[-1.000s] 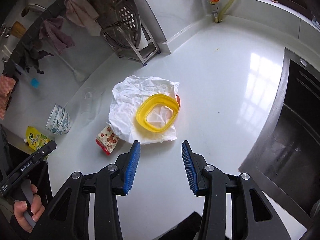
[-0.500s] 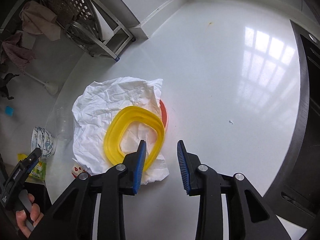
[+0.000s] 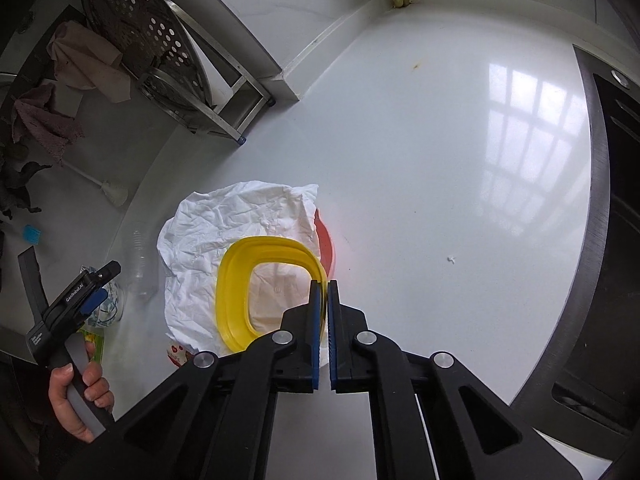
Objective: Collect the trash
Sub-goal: 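Grasp the clear plastic cup with the left gripper while the right grasps the yellow lid, then carry the cup and yellow lid down over the bin with both grippers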
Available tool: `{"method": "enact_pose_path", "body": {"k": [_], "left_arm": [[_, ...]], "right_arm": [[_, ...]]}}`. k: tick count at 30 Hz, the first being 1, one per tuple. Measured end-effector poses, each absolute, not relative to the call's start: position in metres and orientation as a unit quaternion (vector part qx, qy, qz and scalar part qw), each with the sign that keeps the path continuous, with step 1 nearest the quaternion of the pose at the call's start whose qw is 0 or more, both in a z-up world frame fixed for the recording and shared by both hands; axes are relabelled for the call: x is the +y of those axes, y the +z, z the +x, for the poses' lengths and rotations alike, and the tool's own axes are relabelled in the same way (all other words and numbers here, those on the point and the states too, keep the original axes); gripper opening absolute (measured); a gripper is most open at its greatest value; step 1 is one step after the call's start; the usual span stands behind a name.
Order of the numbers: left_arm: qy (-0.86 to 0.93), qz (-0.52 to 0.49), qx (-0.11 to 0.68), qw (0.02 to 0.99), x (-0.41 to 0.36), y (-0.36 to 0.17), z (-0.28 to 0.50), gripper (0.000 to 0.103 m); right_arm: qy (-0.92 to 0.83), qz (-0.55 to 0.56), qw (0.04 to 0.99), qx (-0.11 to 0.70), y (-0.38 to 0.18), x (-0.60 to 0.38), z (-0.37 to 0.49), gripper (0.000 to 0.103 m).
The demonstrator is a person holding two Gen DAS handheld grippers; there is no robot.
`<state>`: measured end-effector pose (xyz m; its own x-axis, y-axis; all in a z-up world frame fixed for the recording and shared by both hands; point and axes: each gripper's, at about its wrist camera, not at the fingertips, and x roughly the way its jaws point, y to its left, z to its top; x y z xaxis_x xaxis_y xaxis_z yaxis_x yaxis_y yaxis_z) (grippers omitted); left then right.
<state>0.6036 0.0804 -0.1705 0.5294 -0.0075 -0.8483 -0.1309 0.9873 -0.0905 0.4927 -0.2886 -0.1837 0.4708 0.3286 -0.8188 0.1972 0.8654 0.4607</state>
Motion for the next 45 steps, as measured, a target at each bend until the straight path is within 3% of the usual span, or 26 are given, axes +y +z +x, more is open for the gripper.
{"method": "enact_pose_path", "body": {"k": [15,19,23,30,45], "left_arm": [[0.035,-0.028,0.504,0.863,0.068,-0.207,0.654,0.089],[0.031,-0.012,0.513,0.858,0.061,-0.216,0.663,0.068],[0.029,-0.008,0.525,0.851,0.057,-0.224,0.667,0.057],[0.007,-0.027,0.516,0.856,0.059,-0.219,0.66,0.049],[-0.043,-0.009,0.471,0.881,0.055,-0.154,0.575,0.049]], "right_arm": [[0.033,0.263,0.819,0.509,-0.186,-0.292,0.492,0.003],[0.034,0.262,0.82,0.507,-0.185,-0.291,0.493,0.003],[0.036,0.26,0.822,0.505,-0.183,-0.29,0.493,0.003],[0.034,0.259,0.824,0.503,-0.179,-0.29,0.49,0.003],[0.027,0.266,0.842,0.468,-0.145,-0.302,0.456,0.003]]}}
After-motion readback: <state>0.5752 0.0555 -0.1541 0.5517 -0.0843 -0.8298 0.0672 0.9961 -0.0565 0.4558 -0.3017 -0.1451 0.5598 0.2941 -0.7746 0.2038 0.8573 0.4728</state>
